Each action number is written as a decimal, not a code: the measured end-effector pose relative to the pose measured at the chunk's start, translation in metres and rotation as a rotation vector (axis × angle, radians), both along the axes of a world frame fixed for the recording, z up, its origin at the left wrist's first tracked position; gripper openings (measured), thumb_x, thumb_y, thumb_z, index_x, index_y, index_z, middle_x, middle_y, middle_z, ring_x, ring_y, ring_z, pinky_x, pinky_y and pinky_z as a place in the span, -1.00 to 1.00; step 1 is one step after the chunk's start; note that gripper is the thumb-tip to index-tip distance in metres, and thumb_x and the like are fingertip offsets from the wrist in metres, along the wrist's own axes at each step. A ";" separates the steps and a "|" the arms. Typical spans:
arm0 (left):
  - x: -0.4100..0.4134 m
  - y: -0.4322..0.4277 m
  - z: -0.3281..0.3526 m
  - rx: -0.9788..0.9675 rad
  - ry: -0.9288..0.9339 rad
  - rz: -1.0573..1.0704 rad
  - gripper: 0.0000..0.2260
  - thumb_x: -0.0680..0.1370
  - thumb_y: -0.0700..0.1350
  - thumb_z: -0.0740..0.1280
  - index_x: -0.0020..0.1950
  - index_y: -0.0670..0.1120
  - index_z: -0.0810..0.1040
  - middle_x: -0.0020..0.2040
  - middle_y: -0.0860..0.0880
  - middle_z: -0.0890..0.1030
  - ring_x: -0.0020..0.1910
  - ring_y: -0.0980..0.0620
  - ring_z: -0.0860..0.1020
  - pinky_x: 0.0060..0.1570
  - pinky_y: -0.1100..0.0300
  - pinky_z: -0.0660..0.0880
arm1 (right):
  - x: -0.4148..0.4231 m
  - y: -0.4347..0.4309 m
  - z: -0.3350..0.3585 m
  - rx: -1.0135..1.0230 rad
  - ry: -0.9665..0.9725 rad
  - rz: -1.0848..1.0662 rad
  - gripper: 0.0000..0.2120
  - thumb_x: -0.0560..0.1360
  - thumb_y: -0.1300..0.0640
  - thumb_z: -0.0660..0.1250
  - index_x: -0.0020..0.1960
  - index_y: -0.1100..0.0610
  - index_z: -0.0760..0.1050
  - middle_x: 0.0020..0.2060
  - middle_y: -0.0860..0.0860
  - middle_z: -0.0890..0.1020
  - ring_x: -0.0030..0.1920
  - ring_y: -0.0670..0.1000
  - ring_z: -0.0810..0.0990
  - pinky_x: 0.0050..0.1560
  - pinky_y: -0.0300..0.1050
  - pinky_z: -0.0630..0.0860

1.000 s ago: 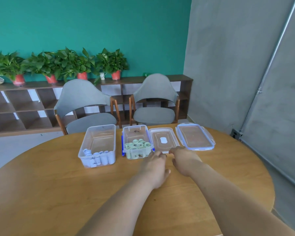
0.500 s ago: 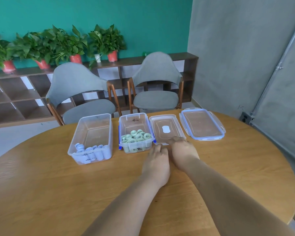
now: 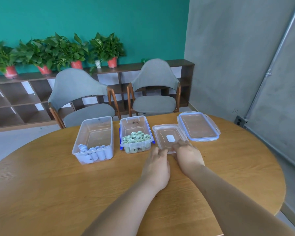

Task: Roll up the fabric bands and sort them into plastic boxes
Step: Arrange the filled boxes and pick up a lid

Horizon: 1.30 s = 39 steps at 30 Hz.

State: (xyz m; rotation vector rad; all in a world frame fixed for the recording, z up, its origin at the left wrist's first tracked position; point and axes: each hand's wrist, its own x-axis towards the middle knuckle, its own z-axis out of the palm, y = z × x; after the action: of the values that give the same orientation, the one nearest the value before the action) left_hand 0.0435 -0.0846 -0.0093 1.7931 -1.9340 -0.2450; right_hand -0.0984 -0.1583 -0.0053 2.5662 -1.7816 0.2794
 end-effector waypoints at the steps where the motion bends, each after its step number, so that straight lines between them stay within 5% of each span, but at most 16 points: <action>1: -0.001 0.003 0.004 -0.006 0.016 0.000 -0.62 0.69 -0.09 0.20 0.52 0.02 0.36 0.33 0.01 0.35 0.33 -0.02 0.42 0.29 0.09 0.46 | -0.003 0.006 0.002 -0.012 -0.025 -0.007 -0.75 0.64 0.14 0.23 0.27 -0.01 0.55 0.22 -0.04 0.52 0.31 0.07 0.45 0.23 -0.05 0.44; 12: -0.030 0.038 0.062 -0.019 0.379 0.165 -0.33 0.68 -0.05 0.26 0.69 0.04 -0.05 0.46 -0.04 0.31 0.36 -0.10 0.48 0.28 -0.01 0.48 | -0.009 0.060 0.071 -0.195 -0.474 -0.067 -0.85 0.66 0.04 0.27 0.11 -0.01 0.61 -0.04 -0.07 0.56 -0.03 0.04 0.58 -0.19 -0.06 0.48; 18: -0.027 0.040 0.089 0.175 0.578 0.300 -0.58 0.71 0.09 0.17 0.52 -0.07 0.31 0.39 -0.14 0.44 0.10 -0.13 0.54 0.01 0.09 0.44 | 0.015 0.080 0.116 -0.162 -0.719 -0.124 -0.83 0.60 0.01 0.27 0.07 -0.07 0.63 -0.10 -0.07 0.66 -0.09 0.03 0.64 -0.10 -0.01 0.61; 22: -0.015 0.034 0.091 0.282 0.831 0.420 -0.48 0.64 0.23 0.14 0.45 -0.10 0.34 0.20 -0.14 0.63 0.02 -0.18 0.72 0.14 -0.06 0.64 | 0.034 0.093 0.137 -0.194 -0.920 -0.123 -0.89 0.63 0.04 0.30 0.07 -0.01 0.59 -0.12 -0.10 0.68 -0.12 0.00 0.64 -0.12 -0.06 0.57; 26: -0.001 0.031 0.107 0.221 1.262 0.446 -0.70 0.71 0.05 0.19 0.27 -0.14 0.50 -0.03 -0.09 0.70 -0.33 -0.05 0.72 -0.02 -0.02 0.71 | 0.053 0.101 0.146 -0.175 -1.136 -0.086 -0.91 0.66 0.05 0.31 0.11 0.02 0.56 -0.11 -0.17 0.64 -0.12 -0.24 0.59 -0.24 -0.44 0.43; 30: 0.026 0.025 0.111 0.077 1.519 0.474 -0.79 0.65 -0.08 0.34 0.28 -0.08 0.55 0.00 -0.11 0.71 -0.17 -0.15 0.70 -0.25 0.15 0.61 | 0.068 0.102 0.145 -0.100 -1.297 -0.043 -0.88 0.60 0.12 0.37 0.12 0.02 0.49 -0.14 -0.11 0.67 -0.18 -0.22 0.63 -0.23 -0.45 0.44; 35: 0.067 0.015 0.105 -0.133 1.489 0.516 -0.64 0.57 -0.13 0.51 0.33 0.03 0.54 0.08 -0.07 0.72 -0.06 -0.02 0.73 0.04 0.01 0.68 | 0.072 0.079 0.128 0.066 -1.326 -0.044 -0.59 0.56 0.08 0.39 0.34 -0.10 0.33 -0.17 -0.01 0.69 -0.30 -0.22 0.62 -0.22 -0.31 0.49; 39: 0.090 0.005 0.099 -0.188 1.220 0.530 -0.63 0.60 -0.18 0.48 0.38 -0.03 0.53 0.12 -0.12 0.71 -0.08 0.01 0.71 0.04 0.04 0.66 | 0.076 0.042 0.108 0.228 -1.216 -0.152 -0.58 0.44 -0.19 0.40 0.25 -0.08 0.56 -0.19 -0.05 0.73 -0.25 -0.06 0.70 -0.05 0.08 0.68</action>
State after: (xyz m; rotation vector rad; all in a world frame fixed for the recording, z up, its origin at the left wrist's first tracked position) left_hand 0.1338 -0.0797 0.0895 1.3881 -0.5924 -0.7202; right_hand -0.0228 -0.1161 0.1027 2.4870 -2.2994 2.0694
